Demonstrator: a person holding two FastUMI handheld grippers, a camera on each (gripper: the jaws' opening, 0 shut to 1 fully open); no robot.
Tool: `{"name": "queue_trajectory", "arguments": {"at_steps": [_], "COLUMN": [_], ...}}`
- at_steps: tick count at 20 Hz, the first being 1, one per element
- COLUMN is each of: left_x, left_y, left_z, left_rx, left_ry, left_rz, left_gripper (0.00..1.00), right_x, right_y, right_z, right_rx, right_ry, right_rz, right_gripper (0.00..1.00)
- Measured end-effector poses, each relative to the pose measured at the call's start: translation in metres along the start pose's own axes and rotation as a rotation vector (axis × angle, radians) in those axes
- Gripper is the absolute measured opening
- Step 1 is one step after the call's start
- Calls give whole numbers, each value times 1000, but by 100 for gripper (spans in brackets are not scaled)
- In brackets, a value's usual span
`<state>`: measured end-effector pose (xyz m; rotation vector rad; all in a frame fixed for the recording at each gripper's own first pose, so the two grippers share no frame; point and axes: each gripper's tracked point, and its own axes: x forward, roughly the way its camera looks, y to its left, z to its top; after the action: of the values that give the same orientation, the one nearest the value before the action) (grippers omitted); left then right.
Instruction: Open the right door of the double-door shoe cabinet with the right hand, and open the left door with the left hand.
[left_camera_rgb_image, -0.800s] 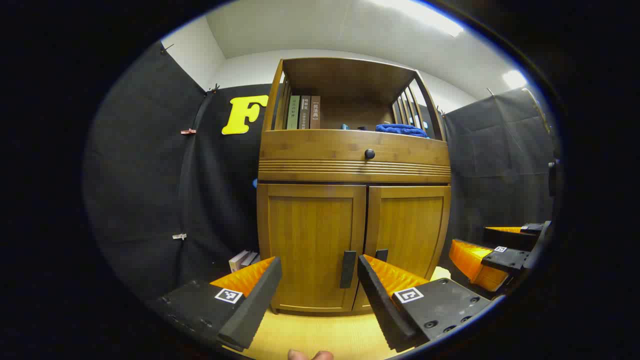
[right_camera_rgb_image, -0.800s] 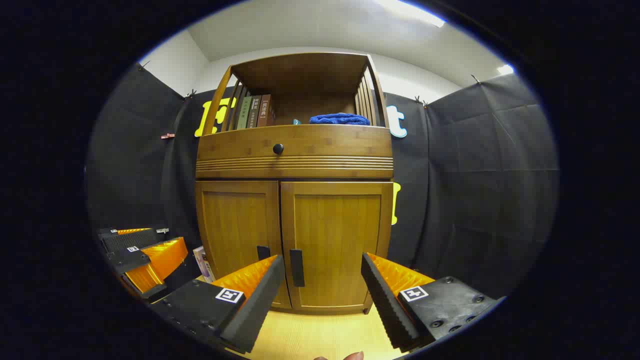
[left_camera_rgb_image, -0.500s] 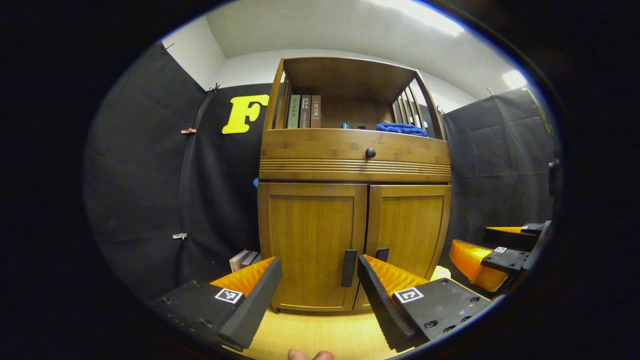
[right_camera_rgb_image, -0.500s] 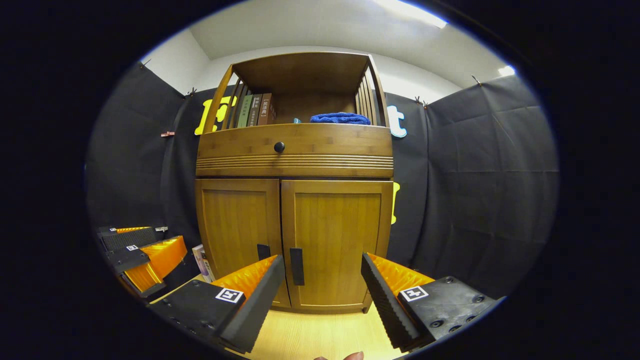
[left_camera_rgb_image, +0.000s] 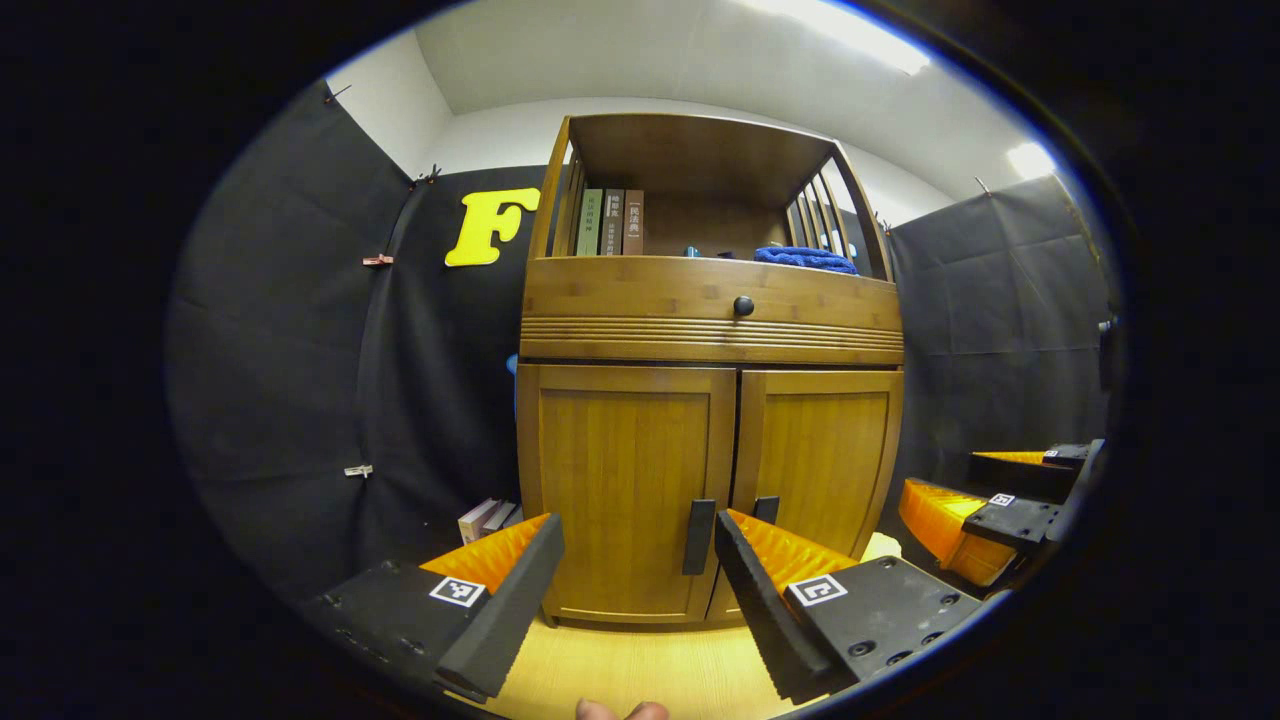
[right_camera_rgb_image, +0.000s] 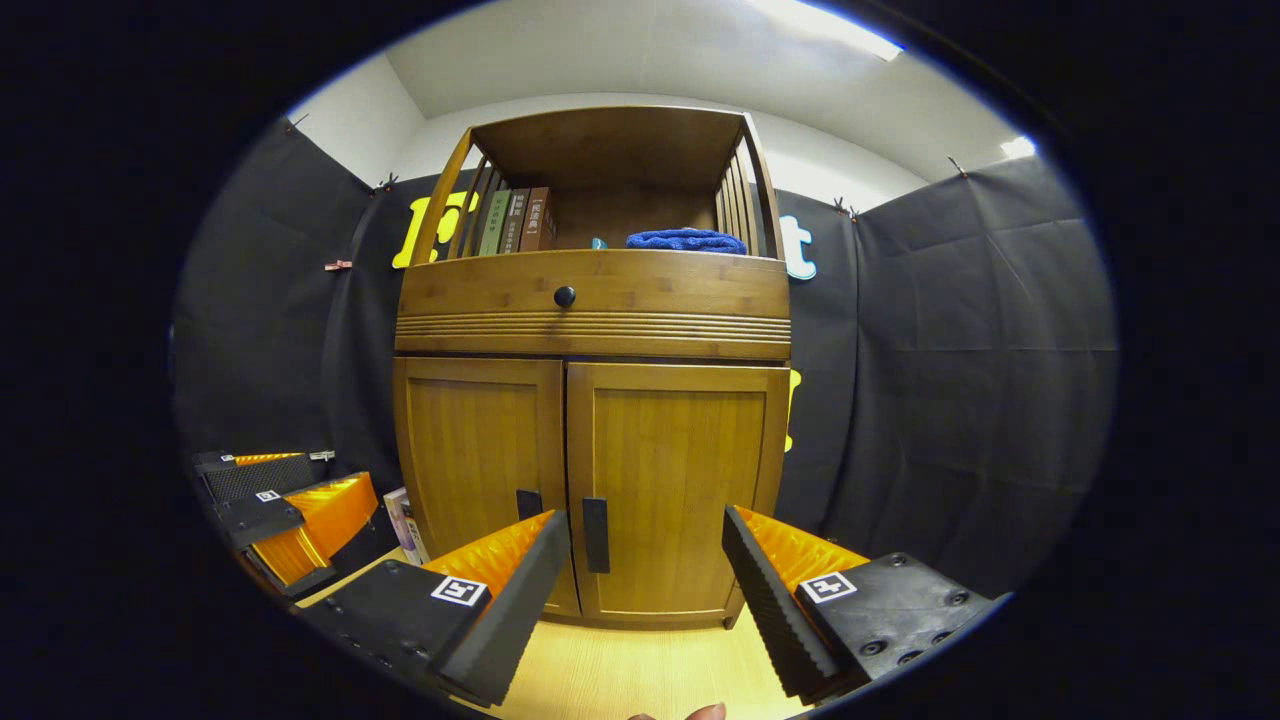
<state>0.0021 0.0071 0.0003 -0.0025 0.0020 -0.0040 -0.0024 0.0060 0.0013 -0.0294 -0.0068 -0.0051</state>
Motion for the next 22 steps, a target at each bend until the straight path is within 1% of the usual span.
{"name": "queue_trajectory", "arguments": {"at_steps": [1, 2, 4, 5, 6, 7, 8, 9, 10, 11, 12, 13, 14, 15, 17, 19, 20, 21, 22], "left_x": [0, 0, 2, 2, 3, 2, 3, 3, 4, 4, 5, 5, 6, 7, 9, 12, 13, 15, 16], "left_y": [0, 1, 1, 1, 2, 2, 3, 5, 5, 7, 8, 10, 11, 13, 16, 22, 25, 26, 28], "left_z": [0, 0, 0, -1, 0, 0, 0, -1, -1, -1, -2, -3, -3, -5, -9, -12, -12, -14, -14], "left_rx": [-1, 0, 0, -2, -4, -5, -4, -4, -3, -1, 1, 1, 1, 0, -1, 6, 9, 12, 12], "left_ry": [0, 0, 0, 2, 2, 1, 1, 1, 1, 1, 2, 3, 5, 8, 17, 22, 23, 25, 28], "left_rz": [-1, 1, 1, 0, 1, 2, 4, 4, 5, 6, 8, 9, 9, 10, 11, 15, 18, 20, 20], "left_gripper": [92, 94, 95, 92, 92, 94, 92, 95, 92, 94, 92, 92, 92, 94, 95, 92, 94, 92, 95], "right_x": [0, 0, 1, 1, 2, 4, 7, 11, 16, 22, 30, 38, 48, 58, 77, 96, 106, 116, 125], "right_y": [0, 1, 1, 1, 2, 3, 5, 6, 7, 7, 9, 10, 13, 17, 23, 26, 29, 32, 34], "right_z": [0, 0, 0, 0, 1, 1, 0, -1, -3, -5, -8, -11, -17, -24, -35, -50, -58, -66, -73], "right_rx": [0, 0, 1, 3, 7, 12, 16, 19, 20, 22, 24, 25, 29, 39, 55, 57, 53, 49, 44], "right_ry": [0, 0, 0, 1, 0, 1, 4, 8, 13, 18, 20, 24, 32, 45, 61, 77, 84, 94, 105], "right_rz": [0, 1, 2, 2, 5, 8, 13, 20, 20, 22, 23, 26, 34, 43, 56, 61, 63, 66, 66], "right_gripper": [99, 97, 97, 97, 97, 98, 97, 98, 98, 98, 98, 97, 99, 99, 98, 96, 98, 96, 98]}}
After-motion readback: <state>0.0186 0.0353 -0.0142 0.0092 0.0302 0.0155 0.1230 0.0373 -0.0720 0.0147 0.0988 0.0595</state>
